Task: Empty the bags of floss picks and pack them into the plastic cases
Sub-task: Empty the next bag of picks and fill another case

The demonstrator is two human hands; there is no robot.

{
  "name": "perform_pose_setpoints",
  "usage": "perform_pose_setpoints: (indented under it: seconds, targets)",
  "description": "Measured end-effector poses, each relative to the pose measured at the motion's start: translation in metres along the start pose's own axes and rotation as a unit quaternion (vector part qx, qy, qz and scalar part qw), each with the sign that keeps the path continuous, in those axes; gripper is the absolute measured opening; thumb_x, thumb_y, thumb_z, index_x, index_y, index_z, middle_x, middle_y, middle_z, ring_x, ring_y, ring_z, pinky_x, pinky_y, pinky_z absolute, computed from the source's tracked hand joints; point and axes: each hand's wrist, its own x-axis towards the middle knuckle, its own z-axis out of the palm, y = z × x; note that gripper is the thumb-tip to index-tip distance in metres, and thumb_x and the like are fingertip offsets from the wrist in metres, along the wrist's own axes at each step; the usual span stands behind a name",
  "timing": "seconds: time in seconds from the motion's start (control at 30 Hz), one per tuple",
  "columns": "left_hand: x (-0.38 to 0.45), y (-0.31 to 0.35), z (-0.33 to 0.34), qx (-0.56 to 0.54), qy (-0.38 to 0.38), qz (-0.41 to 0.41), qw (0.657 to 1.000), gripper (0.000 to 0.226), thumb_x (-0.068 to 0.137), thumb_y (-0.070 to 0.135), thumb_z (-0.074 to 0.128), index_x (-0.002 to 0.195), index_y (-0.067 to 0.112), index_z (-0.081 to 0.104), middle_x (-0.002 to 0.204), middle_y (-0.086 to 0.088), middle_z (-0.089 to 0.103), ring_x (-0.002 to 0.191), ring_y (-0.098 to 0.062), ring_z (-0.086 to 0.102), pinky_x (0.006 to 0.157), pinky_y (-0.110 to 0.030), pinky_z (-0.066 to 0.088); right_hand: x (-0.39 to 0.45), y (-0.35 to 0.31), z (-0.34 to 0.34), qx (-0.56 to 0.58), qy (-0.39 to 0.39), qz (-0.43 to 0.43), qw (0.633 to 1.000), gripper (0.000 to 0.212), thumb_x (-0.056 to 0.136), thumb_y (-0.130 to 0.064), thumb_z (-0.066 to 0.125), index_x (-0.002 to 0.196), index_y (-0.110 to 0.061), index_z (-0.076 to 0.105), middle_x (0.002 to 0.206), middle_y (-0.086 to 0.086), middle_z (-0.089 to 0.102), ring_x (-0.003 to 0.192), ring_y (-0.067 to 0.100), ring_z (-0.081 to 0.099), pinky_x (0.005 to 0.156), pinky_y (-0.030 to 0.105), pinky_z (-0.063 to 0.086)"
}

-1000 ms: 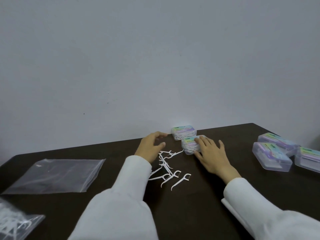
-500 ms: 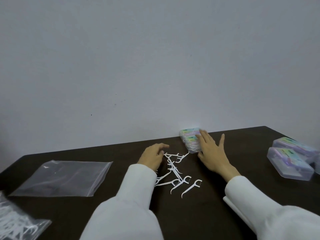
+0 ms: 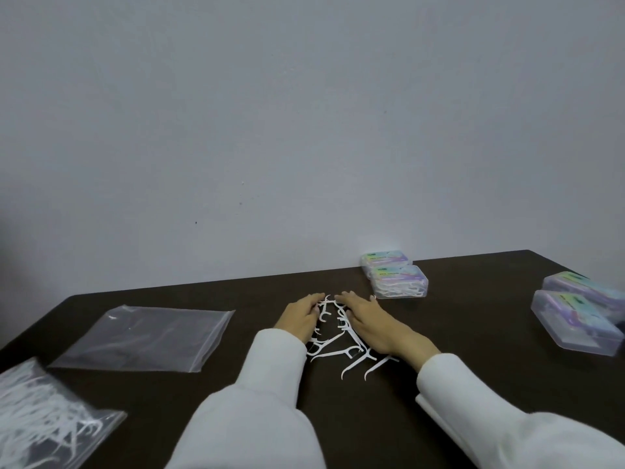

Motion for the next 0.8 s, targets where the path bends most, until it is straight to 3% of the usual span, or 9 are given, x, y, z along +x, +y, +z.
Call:
perform_pose_setpoints:
  seconds: [0.13, 0.37, 0.5, 0.63, 0.73, 0.8]
  targets:
    - [-0.011, 0.006, 0.005, -0.036, -0.009, 0.013, 0.999, 0.043, 0.097, 0.002, 0.037, 0.136, 0.017, 0.047, 0.142, -0.003, 0.046, 0.134, -0.016, 0.038, 0.105, -0.020, 0.026, -0.014, -0.005, -0.007, 0.108, 0.035, 0.009, 0.993, 0.040, 0.097, -0.002, 0.031, 0.134, -0.010, 0.045, 0.139, 0.006, 0.048, 0.129, 0.016, 0.042, 0.104, 0.020, 0.029]
    - [-0.041, 0.018, 0.005, -0.084, -0.025, 0.037, 0.995, 0.044, 0.091, -0.008, 0.036, 0.125, 0.012, 0.057, 0.124, -0.003, 0.061, 0.117, -0.009, 0.052, 0.090, -0.008, 0.034, -0.046, -0.003, -0.018, 0.201, 0.041, 0.009, 0.979, 0.045, 0.084, 0.010, 0.039, 0.108, -0.017, 0.065, 0.116, 0.001, 0.064, 0.111, 0.009, 0.056, 0.097, 0.021, 0.041]
    - [-0.056, 0.027, 0.002, -0.112, -0.028, 0.045, 0.992, 0.037, 0.094, -0.006, 0.038, 0.120, 0.012, 0.059, 0.117, -0.005, 0.064, 0.108, -0.009, 0.056, 0.078, -0.004, 0.040, -0.067, -0.006, -0.025, 0.237, 0.061, 0.002, 0.970, 0.041, 0.083, 0.009, 0.043, 0.096, -0.020, 0.069, 0.101, -0.004, 0.069, 0.097, 0.002, 0.061, 0.081, 0.012, 0.044]
    - [-0.060, 0.046, -0.001, -0.120, -0.005, 0.067, 0.990, 0.035, 0.093, -0.007, 0.039, 0.115, 0.009, 0.061, 0.113, -0.008, 0.066, 0.108, -0.011, 0.058, 0.092, -0.016, 0.040, -0.086, 0.003, -0.039, 0.207, 0.119, 0.020, 0.971, 0.039, 0.085, 0.007, 0.044, 0.093, -0.023, 0.069, 0.104, -0.006, 0.067, 0.097, 0.000, 0.059, 0.076, 0.008, 0.043]
    - [-0.056, 0.070, 0.008, -0.111, -0.020, 0.095, 0.989, 0.034, 0.092, -0.006, 0.040, 0.112, 0.009, 0.063, 0.109, -0.008, 0.068, 0.105, -0.011, 0.060, 0.088, -0.012, 0.041, -0.103, 0.022, -0.052, 0.126, 0.179, 0.049, 0.975, 0.033, 0.085, 0.003, 0.049, 0.095, -0.022, 0.067, 0.109, -0.001, 0.065, 0.101, 0.009, 0.058, 0.093, 0.024, 0.046]
    - [-0.052, 0.091, 0.022, -0.102, -0.032, 0.114, 0.988, 0.032, 0.092, -0.004, 0.042, 0.112, 0.010, 0.063, 0.109, -0.007, 0.068, 0.103, -0.009, 0.059, 0.082, -0.007, 0.040, -0.118, 0.038, -0.062, 0.042, 0.209, 0.087, 0.973, 0.025, 0.087, -0.004, 0.051, 0.099, -0.023, 0.063, 0.113, -0.001, 0.060, 0.102, 0.012, 0.057, 0.093, 0.031, 0.047]
